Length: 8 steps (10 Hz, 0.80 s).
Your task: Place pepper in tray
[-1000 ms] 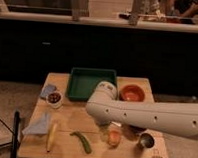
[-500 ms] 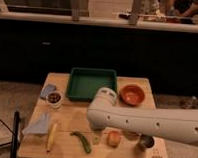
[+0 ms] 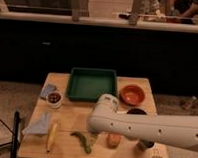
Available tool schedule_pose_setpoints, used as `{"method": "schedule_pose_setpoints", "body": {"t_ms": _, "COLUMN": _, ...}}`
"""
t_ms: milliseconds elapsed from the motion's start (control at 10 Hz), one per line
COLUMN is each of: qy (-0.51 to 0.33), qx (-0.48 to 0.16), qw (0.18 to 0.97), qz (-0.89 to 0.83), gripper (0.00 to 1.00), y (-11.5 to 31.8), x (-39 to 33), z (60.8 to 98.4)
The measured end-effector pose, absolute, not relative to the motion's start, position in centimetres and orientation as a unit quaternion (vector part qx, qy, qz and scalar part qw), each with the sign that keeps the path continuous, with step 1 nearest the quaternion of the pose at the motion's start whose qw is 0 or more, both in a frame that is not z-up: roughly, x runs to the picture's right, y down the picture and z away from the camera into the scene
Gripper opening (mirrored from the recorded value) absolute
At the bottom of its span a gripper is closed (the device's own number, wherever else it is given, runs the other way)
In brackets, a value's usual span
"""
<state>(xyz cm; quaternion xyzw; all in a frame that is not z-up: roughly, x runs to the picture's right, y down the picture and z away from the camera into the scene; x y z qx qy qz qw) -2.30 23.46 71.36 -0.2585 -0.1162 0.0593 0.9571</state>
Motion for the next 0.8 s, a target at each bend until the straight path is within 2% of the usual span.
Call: {"method": "schedule_pose_setpoints", "body": {"t_ms": 800, "qy": -0.144, "qx": -0.298, "qw": 0.927, "qz": 0.177, "gripper": 0.80, "y": 26.0, "x": -4.3, "z": 75.2}}
